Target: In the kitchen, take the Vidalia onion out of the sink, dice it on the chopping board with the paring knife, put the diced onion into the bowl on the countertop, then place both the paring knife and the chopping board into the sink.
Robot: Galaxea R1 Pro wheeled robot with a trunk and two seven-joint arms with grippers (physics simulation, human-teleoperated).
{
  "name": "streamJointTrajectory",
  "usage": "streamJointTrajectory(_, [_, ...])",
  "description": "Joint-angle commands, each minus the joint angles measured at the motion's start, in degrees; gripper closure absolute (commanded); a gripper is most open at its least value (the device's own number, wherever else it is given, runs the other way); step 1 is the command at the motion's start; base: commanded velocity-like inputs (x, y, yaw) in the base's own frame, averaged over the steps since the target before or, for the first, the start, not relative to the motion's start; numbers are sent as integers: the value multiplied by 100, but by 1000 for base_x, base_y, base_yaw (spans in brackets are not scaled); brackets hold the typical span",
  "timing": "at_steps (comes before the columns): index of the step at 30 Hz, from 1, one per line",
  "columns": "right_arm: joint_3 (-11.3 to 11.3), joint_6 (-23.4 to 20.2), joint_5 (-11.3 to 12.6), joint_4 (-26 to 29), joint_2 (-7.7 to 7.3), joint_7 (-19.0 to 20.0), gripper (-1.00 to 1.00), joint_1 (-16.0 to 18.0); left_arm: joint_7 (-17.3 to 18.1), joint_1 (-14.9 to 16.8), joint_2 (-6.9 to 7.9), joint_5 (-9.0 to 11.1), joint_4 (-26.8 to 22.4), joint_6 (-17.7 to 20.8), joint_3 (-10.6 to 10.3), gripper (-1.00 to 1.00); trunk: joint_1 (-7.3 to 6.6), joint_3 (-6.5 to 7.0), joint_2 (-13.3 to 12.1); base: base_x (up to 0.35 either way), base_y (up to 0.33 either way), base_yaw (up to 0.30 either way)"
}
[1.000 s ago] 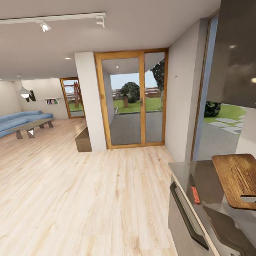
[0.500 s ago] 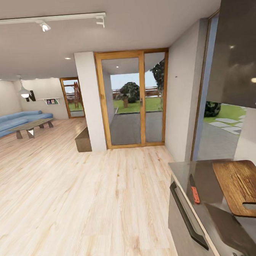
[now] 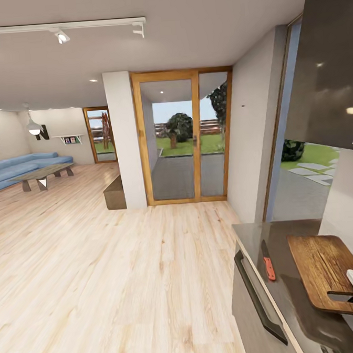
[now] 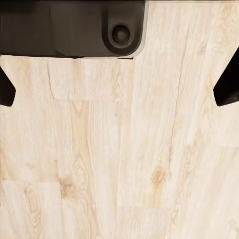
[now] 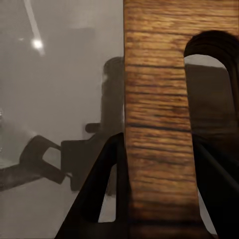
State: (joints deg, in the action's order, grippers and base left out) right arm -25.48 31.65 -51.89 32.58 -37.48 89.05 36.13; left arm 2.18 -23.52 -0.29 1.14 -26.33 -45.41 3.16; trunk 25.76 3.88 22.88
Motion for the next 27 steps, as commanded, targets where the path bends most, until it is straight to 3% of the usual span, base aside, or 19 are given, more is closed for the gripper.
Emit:
streamJointTrajectory(1, [-36, 25, -32, -3, 12, 16, 100, 8, 24, -4, -4, 9, 0, -4, 18, -100, 2, 0, 4, 0, 0, 0])
streamJointTrajectory(4, [-36, 26, -36, -13, 196, 15, 100, 8, 33, -4, -3, -5, 17, -8, 18, -100, 2, 0, 4, 0, 0, 0])
streamJointTrajectory(7, [-36, 27, -40, -15, 289, 8, 100, 8, 36, -4, 1, -8, 21, -10, 18, -100, 2, 0, 4, 0, 0, 0])
streamJointTrajectory(27, [-10, 34, -72, -23, 453, 7, 100, 8, 37, -4, 12, -9, 48, -4, 18, -100, 2, 0, 4, 0, 0, 0])
